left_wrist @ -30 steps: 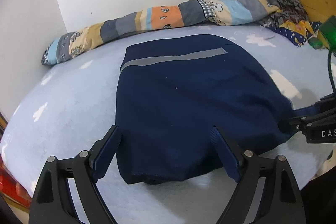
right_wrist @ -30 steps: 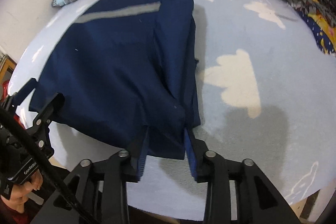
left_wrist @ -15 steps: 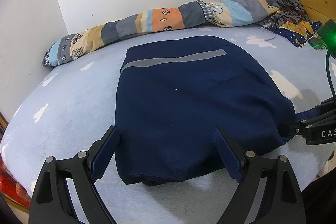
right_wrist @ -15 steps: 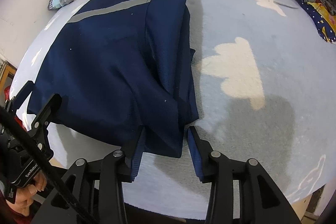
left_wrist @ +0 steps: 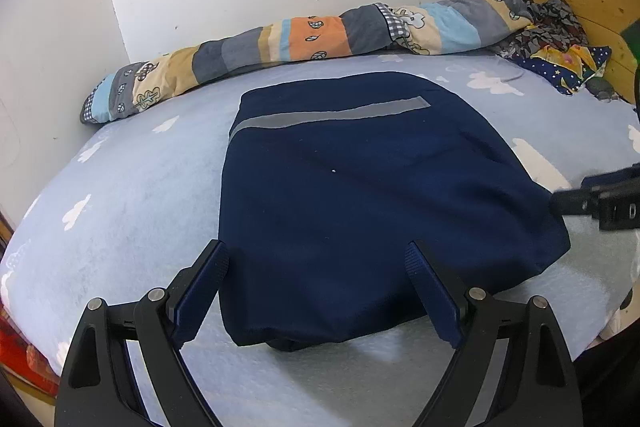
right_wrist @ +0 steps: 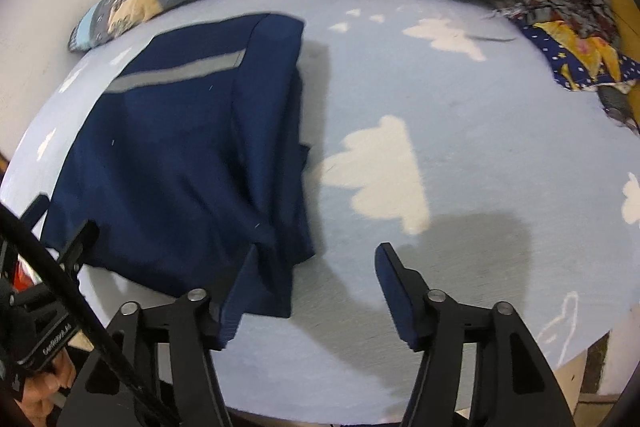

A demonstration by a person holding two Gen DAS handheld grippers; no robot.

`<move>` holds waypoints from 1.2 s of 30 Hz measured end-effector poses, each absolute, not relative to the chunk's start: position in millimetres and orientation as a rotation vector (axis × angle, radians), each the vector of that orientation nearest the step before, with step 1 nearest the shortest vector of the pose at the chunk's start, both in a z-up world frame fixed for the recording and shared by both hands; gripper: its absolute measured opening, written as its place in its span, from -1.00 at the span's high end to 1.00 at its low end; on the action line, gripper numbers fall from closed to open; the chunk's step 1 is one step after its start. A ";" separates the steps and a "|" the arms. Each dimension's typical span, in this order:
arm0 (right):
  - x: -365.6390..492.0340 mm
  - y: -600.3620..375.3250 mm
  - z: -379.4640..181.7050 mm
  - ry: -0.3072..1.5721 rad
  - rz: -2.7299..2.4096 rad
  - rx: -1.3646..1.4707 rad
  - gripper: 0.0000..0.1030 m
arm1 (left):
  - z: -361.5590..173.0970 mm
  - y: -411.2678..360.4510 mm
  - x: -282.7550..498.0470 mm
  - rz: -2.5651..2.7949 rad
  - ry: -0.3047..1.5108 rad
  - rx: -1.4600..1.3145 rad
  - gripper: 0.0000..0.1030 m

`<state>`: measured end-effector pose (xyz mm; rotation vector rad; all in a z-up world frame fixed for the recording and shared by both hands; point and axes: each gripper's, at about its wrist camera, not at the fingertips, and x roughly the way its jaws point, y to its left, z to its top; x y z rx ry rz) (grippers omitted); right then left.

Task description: Fold large clothes

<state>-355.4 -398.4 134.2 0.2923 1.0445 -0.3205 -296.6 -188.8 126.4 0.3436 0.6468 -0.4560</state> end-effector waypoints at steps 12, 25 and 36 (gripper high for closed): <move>-358.3 -399.5 153.2 0.967 -0.379 0.282 -0.53 | 155.9 -172.7 -301.8 -0.424 0.599 0.248 -0.90; -389.1 -334.4 182.3 0.794 -0.334 0.188 -0.66 | 192.6 -137.4 -323.2 -0.275 0.597 0.231 -1.00; -400.4 -279.6 186.4 0.719 -0.257 0.063 -0.81 | 189.5 -130.7 -317.0 -0.268 0.722 0.238 -1.00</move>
